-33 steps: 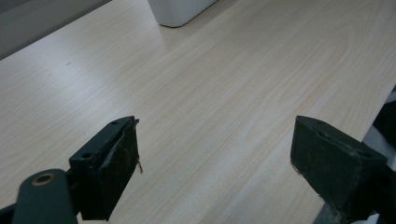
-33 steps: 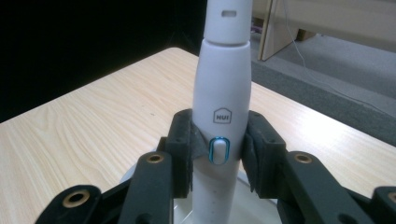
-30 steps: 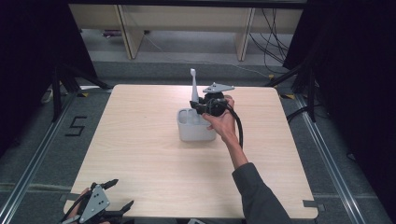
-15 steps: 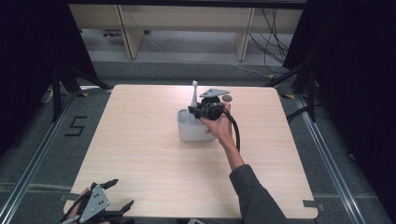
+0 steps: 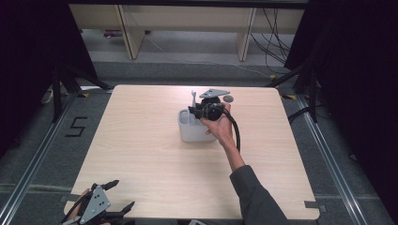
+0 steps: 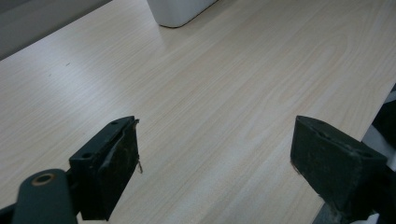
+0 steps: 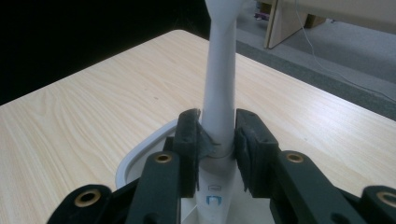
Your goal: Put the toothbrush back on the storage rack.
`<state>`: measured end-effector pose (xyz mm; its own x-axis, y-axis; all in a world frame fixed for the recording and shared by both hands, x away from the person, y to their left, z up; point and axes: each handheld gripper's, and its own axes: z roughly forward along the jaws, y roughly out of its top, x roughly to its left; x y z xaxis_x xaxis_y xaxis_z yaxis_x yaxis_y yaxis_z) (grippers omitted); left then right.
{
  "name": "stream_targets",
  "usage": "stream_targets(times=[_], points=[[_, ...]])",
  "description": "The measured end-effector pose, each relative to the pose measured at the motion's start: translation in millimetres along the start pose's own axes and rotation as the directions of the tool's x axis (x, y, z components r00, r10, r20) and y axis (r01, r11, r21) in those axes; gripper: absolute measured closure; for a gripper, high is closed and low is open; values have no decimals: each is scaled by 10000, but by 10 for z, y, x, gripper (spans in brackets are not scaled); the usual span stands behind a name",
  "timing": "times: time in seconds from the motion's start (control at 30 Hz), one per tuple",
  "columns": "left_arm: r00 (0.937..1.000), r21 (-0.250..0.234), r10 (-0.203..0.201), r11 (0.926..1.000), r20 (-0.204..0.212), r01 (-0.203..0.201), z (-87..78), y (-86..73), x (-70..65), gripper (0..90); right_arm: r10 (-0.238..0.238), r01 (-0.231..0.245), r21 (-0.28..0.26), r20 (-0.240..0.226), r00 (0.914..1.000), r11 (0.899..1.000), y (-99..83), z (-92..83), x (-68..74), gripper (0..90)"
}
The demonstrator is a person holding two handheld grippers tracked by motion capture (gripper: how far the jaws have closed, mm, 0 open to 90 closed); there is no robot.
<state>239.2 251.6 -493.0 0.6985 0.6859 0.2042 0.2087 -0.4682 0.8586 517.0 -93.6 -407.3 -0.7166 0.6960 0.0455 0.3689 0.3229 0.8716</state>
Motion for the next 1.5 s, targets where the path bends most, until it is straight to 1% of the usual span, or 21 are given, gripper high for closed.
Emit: stream_targets(times=[0.13, 0.17, 0.27, 0.33, 0.37, 0.43, 0.47, 0.5, 0.6, 0.63, 0.7, 0.8, 0.9, 0.97, 1.13, 1.17, 1.23, 1.27, 1.4, 1.43, 1.5], points=[[10000, -116, -25, 9999, -47, 24, 5, -4, -4, 148, 149, -149, 12, -4, 9999, 9999, -7, 10, 19, 688], [10000, -121, -21, 9999, -75, 20, 4, -4, -4, 148, -98, 97, 129, 96, 9999, 9999, -5, 10, 13, 628], [10000, -124, -63, 9999, -62, 62, 4, -5, -6, 148, -68, 65, 118, 286, 9996, 9999, -11, 19, 28, 564], [10000, -127, -51, 9999, -50, 51, 5, -5, -6, 148, 155, -158, 120, 258, 9995, 9998, -17, 14, 42, 521], [10000, -122, -42, 9999, -46, 42, 6, -5, -6, 148, 293, -296, 99, 291, 9991, 9995, -19, 11, 57, 461], [10000, -114, -25, 9999, -36, 24, 6, -4, -4, 148, 156, -159, 128, 230, 9996, 9998, -13, 3, 42, 442], [10000, -138, -37, 9999, -44, 36, 6, -5, -5, 148, 317, -321, 184, 208, 9993, 9993, -8, -13, 49, 422], [10000, -149, -54, 9999, -38, 54, 6, -5, -7, 148, 75, -75, -18, 165, 9998, 10000, -4, -15, 34, 393], [10000, -68, -28, 10000, 4, 28, 3, -4, -5, 148, 134, -134, -14, 167, 9998, 9999, -2, -43, 41, 356], [10000, 34, -1, 10000, 15, 1, 0, 0, -2, 148, 372, -372, 10, 215, 9991, 9993, -2, -64, 52, 347], [10000, 43, -12, 10000, 19, 12, -2, 0, -3, 148, 479, -481, 74, 272, 9985, 9988, 3, -99, 51, 331], [10000, 78, -54, 10000, -1, 54, -1, -2, -2, 148, 227, -225, -83, 251, 9994, 9997, 5, -111, 30, 326], [9998, 77, -186, 9998, 13, 185, -1, -5, -10, 148, 489, -485, -173, 211, 9986, 9987, 9, -146, 46, 317], [10000, 75, -87, 9999, 11, 87, 0, -3, -4, 148, 145, -141, -193, 185, 9997, 9997, 18, -168, 35, 306], [10000, 64, -47, 10000, -7, 47, -1, -2, -2, 148, 445, -444, -38, 294, 9986, 9990, 19, -213, 61, 303], [10000, -25, -81, 10000, -35, 81, 3, -7, -5, 148, 237, -234, -129, 277, 9993, 9996, 14, -216, 48, 299], [10000, 84, -51, 10000, 4, 51, -2, -3, -1, 148, 414, -410, -149, 265, 9988, 9990, 7, -220, 61, 295], [10000, 67, -69, 10000, -3, 69, -1, -3, -2, 149, 261, -256, -152, 319, 9992, 9996, 7, -229, 51, 290], [10000, 79, -75, 9999, -9, 75, -2, -3, -3, 148, 342, -342, -43, 245, 9991, 9994, -8, -281, 76, 273], [10000, 52, -90, 9999, -10, 90, 0, -2, -4, 148, 119, -113, -208, 272, 9996, 9997, -22, -309, 80, 266], [10000, 118, 19, 9999, -14, -19, -2, -7, -1, 148, 74, -66, -296, 269, 9996, 9995, -34, -351, 96, 259]])
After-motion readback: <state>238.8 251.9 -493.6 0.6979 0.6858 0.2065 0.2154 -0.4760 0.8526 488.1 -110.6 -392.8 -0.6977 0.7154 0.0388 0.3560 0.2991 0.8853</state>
